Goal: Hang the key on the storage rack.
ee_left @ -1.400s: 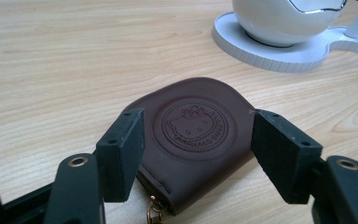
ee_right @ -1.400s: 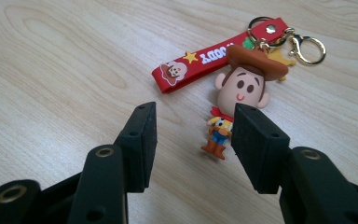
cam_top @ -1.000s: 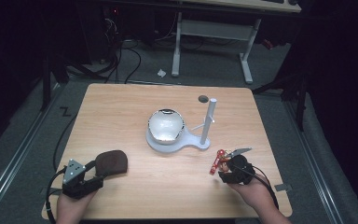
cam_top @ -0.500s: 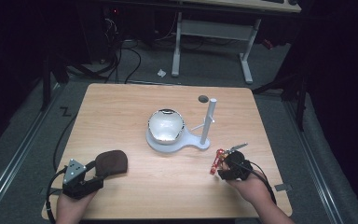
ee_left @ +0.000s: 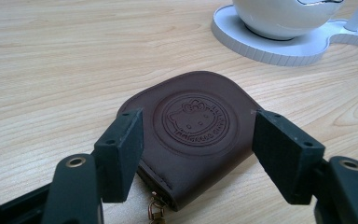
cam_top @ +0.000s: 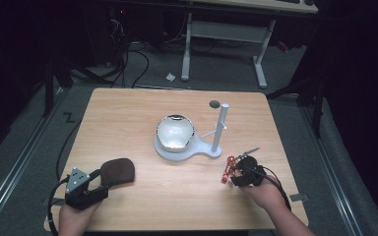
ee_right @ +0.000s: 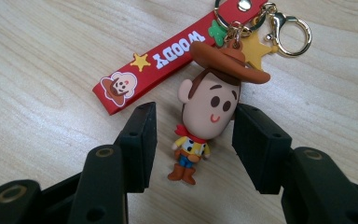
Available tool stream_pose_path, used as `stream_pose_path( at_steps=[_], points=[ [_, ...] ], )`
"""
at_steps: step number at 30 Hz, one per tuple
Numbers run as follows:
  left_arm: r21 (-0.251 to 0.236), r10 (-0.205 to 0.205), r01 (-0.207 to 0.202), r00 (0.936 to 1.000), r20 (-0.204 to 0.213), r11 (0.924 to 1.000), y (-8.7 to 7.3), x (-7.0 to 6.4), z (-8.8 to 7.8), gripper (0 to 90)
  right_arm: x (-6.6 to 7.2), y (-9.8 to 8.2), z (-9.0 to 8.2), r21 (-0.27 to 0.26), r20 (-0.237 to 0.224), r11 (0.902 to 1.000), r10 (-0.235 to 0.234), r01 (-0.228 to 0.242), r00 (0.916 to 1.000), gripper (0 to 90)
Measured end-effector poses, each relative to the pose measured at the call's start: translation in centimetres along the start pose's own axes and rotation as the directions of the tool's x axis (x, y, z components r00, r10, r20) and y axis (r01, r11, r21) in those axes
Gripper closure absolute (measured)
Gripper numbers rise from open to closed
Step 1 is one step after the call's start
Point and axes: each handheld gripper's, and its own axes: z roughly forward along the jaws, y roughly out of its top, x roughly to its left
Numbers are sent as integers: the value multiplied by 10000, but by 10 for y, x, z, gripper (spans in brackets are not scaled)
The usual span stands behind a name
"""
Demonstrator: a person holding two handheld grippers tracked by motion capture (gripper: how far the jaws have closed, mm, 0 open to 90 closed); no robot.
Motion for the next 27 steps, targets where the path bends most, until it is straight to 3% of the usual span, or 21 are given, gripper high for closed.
stream_pose_path(
  at_steps=[11, 27],
  points=[
    [25, -41, 41, 10000, -19, 10000, 0, 1, 0, 342, -5, 4, 6, 140, -42, 9999, -28, 28, 10000, 532],
    [-23, -50, 50, 10000, -47, 10000, 0, 1, -1, 344, -10, 7, 7, 211, -270, 9997, 85, -79, 9996, 646]
  ],
)
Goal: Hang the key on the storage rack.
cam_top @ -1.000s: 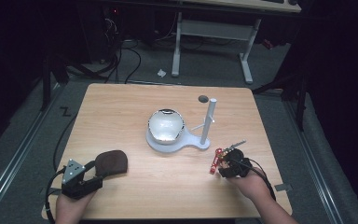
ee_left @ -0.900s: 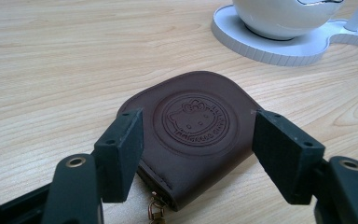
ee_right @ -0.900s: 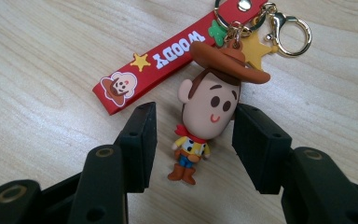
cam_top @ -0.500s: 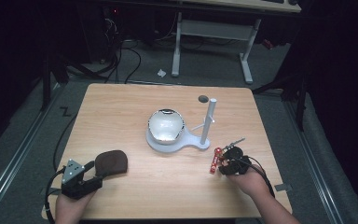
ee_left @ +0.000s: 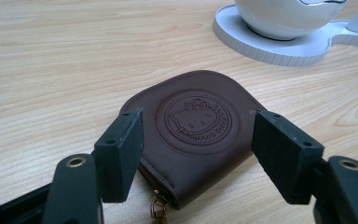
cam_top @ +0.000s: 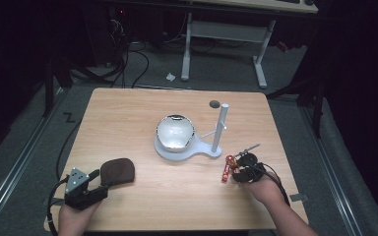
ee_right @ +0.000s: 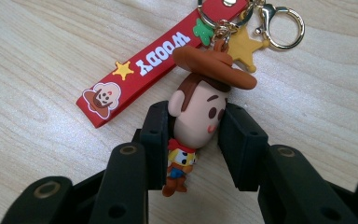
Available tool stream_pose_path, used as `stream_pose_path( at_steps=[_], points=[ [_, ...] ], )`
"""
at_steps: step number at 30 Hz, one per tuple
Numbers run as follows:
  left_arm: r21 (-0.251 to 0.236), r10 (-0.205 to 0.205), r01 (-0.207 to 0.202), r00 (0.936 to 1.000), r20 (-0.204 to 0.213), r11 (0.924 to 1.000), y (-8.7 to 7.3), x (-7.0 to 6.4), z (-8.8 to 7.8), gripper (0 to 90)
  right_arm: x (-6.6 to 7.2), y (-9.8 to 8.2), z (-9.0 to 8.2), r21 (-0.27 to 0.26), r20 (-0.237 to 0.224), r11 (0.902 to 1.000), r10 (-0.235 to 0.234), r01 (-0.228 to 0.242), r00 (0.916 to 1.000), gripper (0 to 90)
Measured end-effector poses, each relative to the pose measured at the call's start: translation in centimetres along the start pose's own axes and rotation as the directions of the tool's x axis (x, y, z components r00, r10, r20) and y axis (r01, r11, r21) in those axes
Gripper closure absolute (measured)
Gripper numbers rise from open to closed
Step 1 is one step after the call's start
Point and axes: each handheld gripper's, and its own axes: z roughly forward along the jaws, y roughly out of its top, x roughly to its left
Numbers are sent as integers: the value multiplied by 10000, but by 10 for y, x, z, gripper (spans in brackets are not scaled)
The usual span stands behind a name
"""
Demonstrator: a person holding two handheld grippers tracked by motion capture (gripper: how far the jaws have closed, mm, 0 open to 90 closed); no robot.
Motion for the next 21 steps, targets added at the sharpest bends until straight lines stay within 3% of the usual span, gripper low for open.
stream_pose_path(
  at_steps=[7, 14, 21],
  points=[
    [-46, -22, 22, 10000, -7, 10000, 0, -2, -2, 346, 2, -1, -5, 134, -9, 9998, -167, 167, 9999, 657],
    [-82, -53, 52, 10000, -49, 10000, -1, -3, -3, 347, 4, -2, -24, -97, -581, 9996, -268, 262, 9980, 657],
    [-30, -60, 60, 9999, -96, 10000, -1, 0, -1, 348, 8, 0, -40, 5, -742, 9989, -473, 475, 9961, 658]
  ],
)
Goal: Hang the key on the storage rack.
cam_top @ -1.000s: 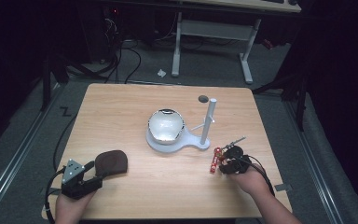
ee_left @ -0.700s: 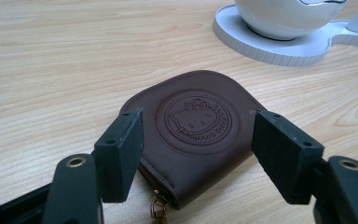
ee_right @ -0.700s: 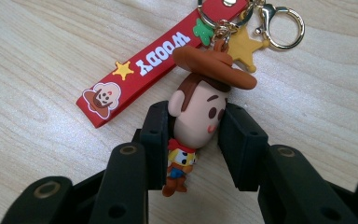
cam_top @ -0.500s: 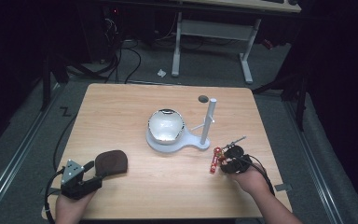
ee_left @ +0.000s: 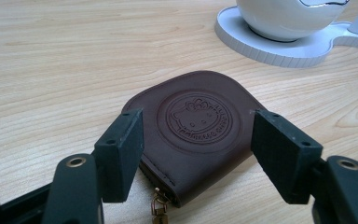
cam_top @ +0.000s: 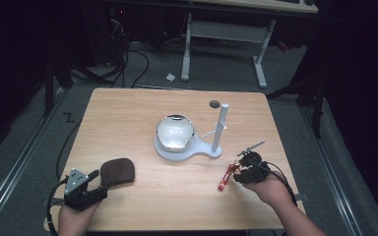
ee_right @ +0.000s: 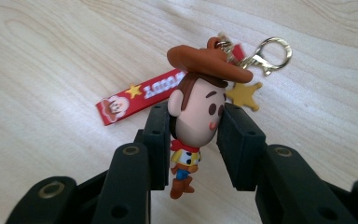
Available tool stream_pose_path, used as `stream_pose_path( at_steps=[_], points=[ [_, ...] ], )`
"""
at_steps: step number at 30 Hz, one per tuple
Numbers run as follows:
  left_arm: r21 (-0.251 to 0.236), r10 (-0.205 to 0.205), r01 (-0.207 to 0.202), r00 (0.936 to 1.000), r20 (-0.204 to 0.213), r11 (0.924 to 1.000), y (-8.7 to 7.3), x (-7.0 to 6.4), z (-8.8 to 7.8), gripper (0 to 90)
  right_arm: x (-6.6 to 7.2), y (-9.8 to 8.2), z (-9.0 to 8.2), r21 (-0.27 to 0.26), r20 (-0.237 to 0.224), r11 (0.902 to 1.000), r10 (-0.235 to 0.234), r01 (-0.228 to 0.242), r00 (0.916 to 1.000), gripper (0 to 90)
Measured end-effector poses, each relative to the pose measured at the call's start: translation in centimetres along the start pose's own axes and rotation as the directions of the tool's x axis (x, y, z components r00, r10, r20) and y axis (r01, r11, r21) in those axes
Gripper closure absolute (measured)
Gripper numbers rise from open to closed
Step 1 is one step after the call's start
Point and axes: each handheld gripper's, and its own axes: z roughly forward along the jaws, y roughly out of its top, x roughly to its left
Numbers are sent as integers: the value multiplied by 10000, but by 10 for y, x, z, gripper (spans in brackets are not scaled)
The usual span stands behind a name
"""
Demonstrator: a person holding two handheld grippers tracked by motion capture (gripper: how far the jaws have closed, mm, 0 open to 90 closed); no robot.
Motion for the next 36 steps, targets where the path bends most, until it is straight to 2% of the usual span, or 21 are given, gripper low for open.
stream_pose_path(
  at_steps=[4, 8, 14, 18, 24, 27, 31, 36],
  points=[
    [-28, 64, -64, 10000, 35, 10000, 1, -1, 0, 348, 2, 2, -9, -9, 111, 9999, -171, 171, 9998, 658],
    [-15, 26, -26, 10000, 53, 10000, 0, -1, 0, 348, 4, 3, -19, 55, 48, 9999, -150, 150, 9999, 658],
    [28, 117, -117, 9999, 63, 9999, 1, -1, 1, 349, 5, 4, -34, -136, 6, 9995, -276, 276, 9996, 658],
    [38, 191, -191, 9998, 54, 9998, 1, -4, 2, 348, 7, 5, -43, -50, 25, 9996, -268, 268, 9996, 659],
    [34, 194, -194, 9998, 45, 9998, 1, -4, 1, 349, 7, 8, -54, 4, -161, 9989, -471, 472, 9988, 659],
    [38, 185, -186, 9998, 56, 9998, 1, -4, 2, 349, 8, 10, -60, 10, -101, 9978, -657, 658, 9978, 660],
    [55, 209, -210, 9998, 68, 9998, 1, -4, 2, 351, 11, 11, -70, 84, -170, 9983, -580, 582, 9982, 660],
    [49, 209, -210, 9998, 67, 9998, 1, -4, 2, 355, 16, 13, -80, 213, -121, 9964, -814, 816, 9966, 661]
  ],
)
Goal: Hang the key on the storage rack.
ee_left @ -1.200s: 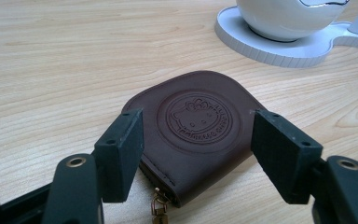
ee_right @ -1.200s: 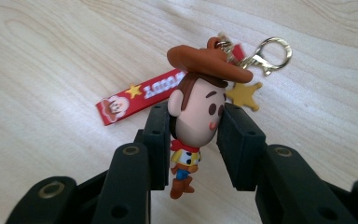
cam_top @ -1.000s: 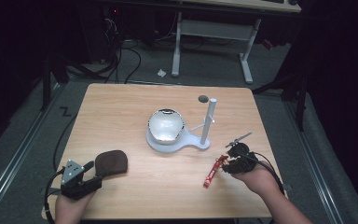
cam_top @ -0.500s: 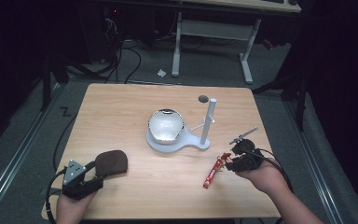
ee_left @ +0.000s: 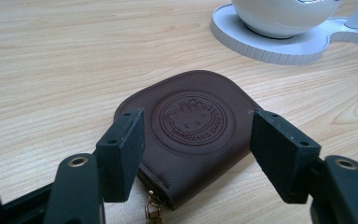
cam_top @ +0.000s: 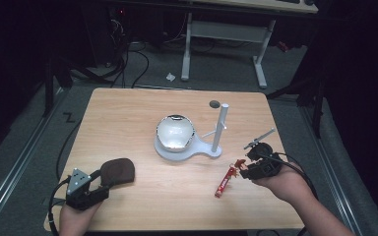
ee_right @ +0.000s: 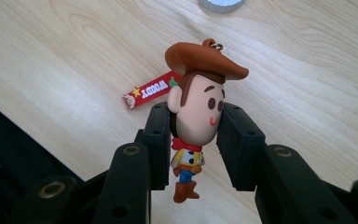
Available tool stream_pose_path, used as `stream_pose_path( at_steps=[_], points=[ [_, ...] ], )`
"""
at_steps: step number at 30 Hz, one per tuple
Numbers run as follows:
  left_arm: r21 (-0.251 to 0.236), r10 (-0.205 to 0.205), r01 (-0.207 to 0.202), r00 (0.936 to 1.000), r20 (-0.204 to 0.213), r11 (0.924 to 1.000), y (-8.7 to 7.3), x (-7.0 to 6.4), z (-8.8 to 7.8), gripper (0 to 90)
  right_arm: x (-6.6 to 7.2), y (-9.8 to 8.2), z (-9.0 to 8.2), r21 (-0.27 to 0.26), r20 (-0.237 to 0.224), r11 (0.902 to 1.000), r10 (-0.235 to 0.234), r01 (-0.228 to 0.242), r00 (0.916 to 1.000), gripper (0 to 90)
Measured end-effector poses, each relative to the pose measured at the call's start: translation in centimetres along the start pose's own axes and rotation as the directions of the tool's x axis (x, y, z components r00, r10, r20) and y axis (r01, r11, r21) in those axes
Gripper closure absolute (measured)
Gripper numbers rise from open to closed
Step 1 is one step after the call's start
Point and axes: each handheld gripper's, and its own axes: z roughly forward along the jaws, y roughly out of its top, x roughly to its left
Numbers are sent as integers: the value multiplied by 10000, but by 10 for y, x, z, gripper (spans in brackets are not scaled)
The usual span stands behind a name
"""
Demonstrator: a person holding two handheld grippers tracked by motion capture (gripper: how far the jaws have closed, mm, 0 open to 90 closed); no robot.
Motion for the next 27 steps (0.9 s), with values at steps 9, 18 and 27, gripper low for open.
stream_pose_path(
  at_steps=[9, 18, 27],
  points=[
    [19, 14, -13, 10000, -20, 10000, 0, 0, 0, 356, 5, 4, -17, 361, 143, 9990, -261, 256, 9996, 661],
    [-1, -28, 28, 10000, -22, 10000, 0, 0, -1, 357, 4, 8, -37, 358, 306, 9987, -383, 372, 9988, 661],
    [-217, -37, 36, 10000, -26, 9998, 0, 2, -3, 345, -1, 13, -51, 256, 479, 9991, -360, 348, 9982, 662]
  ],
)
